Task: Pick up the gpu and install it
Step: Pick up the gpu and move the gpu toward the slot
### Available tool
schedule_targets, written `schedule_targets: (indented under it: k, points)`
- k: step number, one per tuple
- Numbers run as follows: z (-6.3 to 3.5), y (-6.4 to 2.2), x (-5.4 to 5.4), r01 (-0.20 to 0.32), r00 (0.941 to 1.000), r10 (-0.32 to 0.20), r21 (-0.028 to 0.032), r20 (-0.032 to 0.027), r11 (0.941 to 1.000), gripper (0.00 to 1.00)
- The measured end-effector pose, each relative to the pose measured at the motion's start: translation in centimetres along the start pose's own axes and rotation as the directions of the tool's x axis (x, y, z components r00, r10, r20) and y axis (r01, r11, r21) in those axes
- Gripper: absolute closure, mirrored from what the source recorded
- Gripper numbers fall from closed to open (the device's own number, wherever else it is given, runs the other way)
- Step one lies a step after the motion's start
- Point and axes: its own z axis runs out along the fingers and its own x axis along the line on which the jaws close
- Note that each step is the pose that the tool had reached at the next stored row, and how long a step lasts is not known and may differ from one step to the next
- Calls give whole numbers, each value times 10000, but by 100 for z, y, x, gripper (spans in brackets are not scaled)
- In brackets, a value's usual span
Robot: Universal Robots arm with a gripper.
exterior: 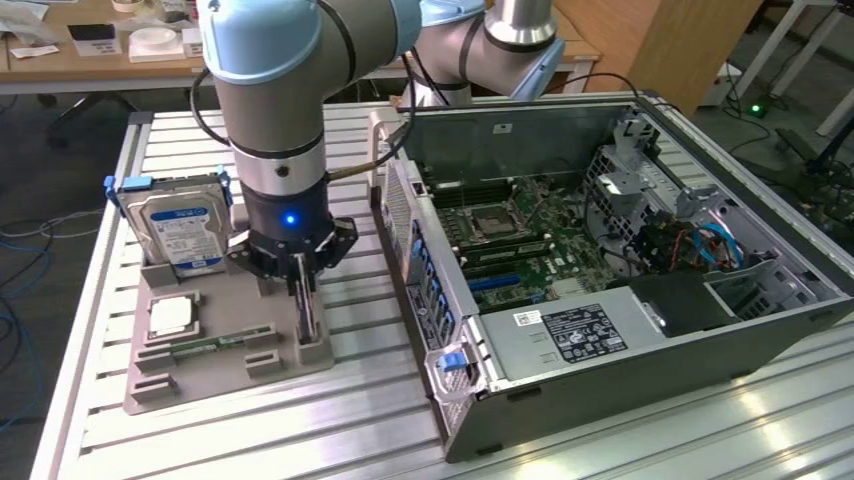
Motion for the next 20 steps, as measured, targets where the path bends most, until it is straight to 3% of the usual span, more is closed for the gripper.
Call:
schedule_targets:
  k: [20]
  points:
    - [-107, 4, 0, 2, 10000, -2, -6, -1, 10000, 72]
